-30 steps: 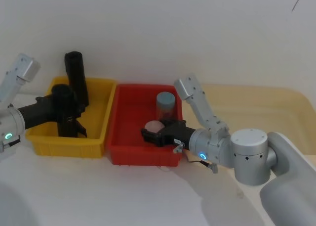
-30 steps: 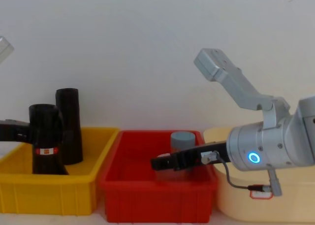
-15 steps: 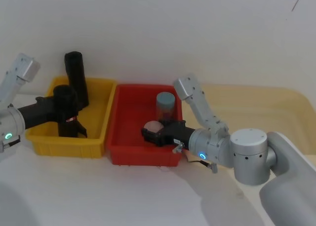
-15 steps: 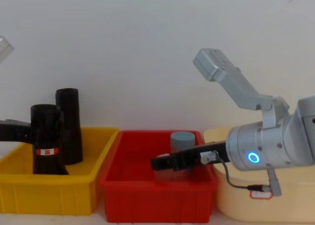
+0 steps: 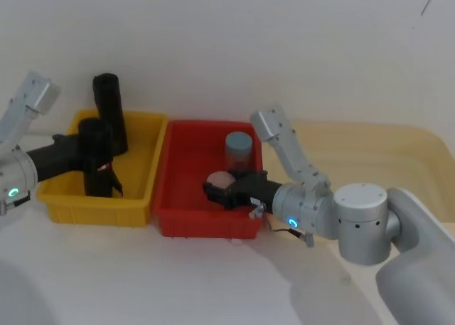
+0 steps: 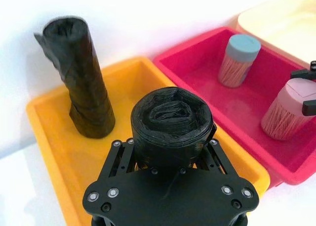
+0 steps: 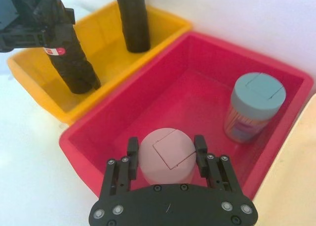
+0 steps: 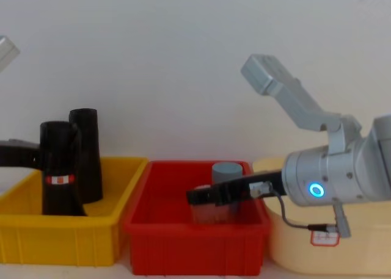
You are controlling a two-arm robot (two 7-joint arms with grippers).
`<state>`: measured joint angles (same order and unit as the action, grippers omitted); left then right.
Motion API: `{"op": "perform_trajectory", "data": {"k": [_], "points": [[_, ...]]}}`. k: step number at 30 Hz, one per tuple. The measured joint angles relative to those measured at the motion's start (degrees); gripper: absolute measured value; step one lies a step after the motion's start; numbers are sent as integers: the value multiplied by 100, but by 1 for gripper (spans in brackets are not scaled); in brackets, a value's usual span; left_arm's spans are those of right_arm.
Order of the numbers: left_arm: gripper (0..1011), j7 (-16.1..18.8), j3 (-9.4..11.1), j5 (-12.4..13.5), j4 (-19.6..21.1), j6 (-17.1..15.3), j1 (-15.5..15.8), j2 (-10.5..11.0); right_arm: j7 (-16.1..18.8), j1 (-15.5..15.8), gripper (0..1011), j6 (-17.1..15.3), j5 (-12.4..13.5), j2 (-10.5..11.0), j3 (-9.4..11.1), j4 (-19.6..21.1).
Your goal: Pick up the garbage bag with the one hand and transfer it to the other hand.
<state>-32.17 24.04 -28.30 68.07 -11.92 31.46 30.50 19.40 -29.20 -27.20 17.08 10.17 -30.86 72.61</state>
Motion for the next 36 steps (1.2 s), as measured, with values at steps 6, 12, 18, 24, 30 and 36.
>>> {"op": "perform_trajectory", "data": {"k": [6,12,18,24,30,36], "points": [[446,181,-93,33,576,-138,-98,113,30,78,647,26,71,76,114,358],[446,359,-207,37,1147,-286,-164,225,34,143,647,66,157,184,247,826],[446,554,-374,4,1804,-428,-191,332,2,178,648,86,218,331,422,1359],[446,714,-542,-105,2287,-456,-161,339,-109,171,648,65,241,510,641,1856],[446,787,-632,-233,2539,-368,-15,217,-268,152,648,-32,230,704,887,2238],[446,759,-596,-315,2553,-250,209,51,-423,153,648,-158,181,861,1115,2446]]}}
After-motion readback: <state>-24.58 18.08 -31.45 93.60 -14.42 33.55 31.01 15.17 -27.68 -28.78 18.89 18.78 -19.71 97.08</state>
